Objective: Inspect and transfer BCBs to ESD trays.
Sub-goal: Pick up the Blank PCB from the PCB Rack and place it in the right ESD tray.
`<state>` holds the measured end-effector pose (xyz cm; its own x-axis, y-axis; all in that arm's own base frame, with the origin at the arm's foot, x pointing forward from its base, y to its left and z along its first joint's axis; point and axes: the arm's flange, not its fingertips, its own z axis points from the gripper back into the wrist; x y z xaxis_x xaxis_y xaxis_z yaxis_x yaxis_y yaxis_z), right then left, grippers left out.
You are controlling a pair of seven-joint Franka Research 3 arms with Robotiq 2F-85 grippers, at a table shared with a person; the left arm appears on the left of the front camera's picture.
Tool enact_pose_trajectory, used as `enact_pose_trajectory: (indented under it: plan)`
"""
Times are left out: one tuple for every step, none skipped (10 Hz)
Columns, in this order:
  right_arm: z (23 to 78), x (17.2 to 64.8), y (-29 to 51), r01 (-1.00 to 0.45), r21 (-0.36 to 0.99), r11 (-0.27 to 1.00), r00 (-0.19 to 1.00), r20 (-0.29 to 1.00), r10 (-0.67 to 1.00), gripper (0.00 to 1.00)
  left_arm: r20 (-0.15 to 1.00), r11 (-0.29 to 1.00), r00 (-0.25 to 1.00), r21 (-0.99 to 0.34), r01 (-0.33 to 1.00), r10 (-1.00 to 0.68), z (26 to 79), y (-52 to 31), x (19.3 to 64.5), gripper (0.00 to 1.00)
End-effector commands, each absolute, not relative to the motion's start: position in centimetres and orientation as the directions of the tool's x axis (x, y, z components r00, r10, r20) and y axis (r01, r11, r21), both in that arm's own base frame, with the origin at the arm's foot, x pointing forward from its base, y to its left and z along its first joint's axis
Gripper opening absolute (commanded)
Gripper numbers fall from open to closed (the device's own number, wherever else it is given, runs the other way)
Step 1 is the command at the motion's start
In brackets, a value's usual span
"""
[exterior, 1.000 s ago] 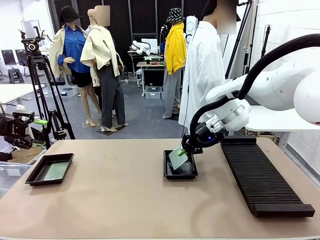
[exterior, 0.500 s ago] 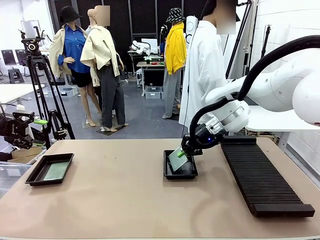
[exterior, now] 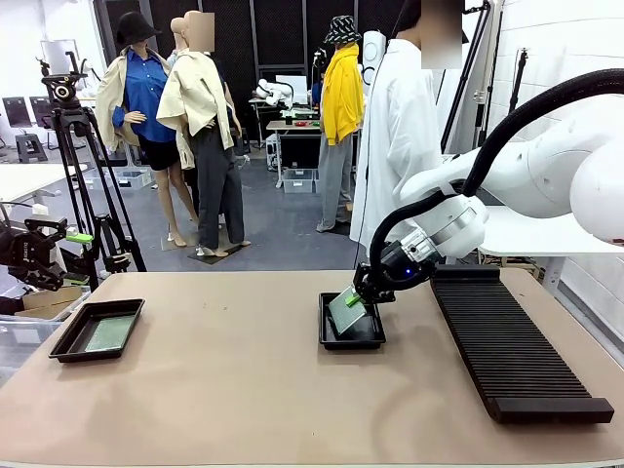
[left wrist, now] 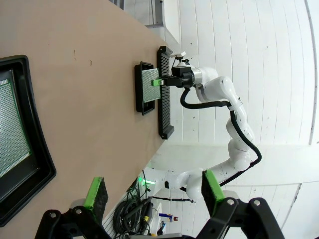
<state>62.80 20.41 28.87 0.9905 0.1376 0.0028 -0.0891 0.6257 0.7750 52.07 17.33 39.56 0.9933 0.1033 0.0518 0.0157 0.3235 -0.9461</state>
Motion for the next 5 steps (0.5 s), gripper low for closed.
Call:
enact_pose_trajectory:
  plan:
    - [28.9, 62.8, 20.4, -0.086, 0.775, 0.627, 0.991, 0.001, 0.135, 0.00, 0.054, 0.323, 0.993, -0.946, 0.016, 0.107, 39.8, 17.3, 52.0, 1.00]
    - [28.9, 62.8, 20.4, -0.086, 0.775, 0.627, 0.991, 0.001, 0.135, 0.00, 0.054, 0.323, 0.993, -0.946, 0.016, 0.107, 39.8, 17.3, 52.0, 1.00]
    - [28.9, 62.8, 20.4, -0.089, 0.775, 0.626, 0.990, 0.003, 0.138, 0.02, 0.054, 0.323, 0.993, -0.946, 0.016, 0.107, 39.8, 17.3, 52.0, 1.00]
    - [29.5, 62.8, 20.8, -0.071, 0.767, 0.638, 0.992, -0.015, 0.129, 0.20, 0.054, 0.323, 0.993, -0.946, 0.016, 0.107, 39.8, 17.3, 52.0, 1.00]
    - [30.2, 62.7, 21.0, -0.061, 0.755, 0.653, 0.992, -0.029, 0.126, 0.40, 0.054, 0.323, 0.993, -0.946, 0.016, 0.107, 39.8, 17.3, 52.0, 1.00]
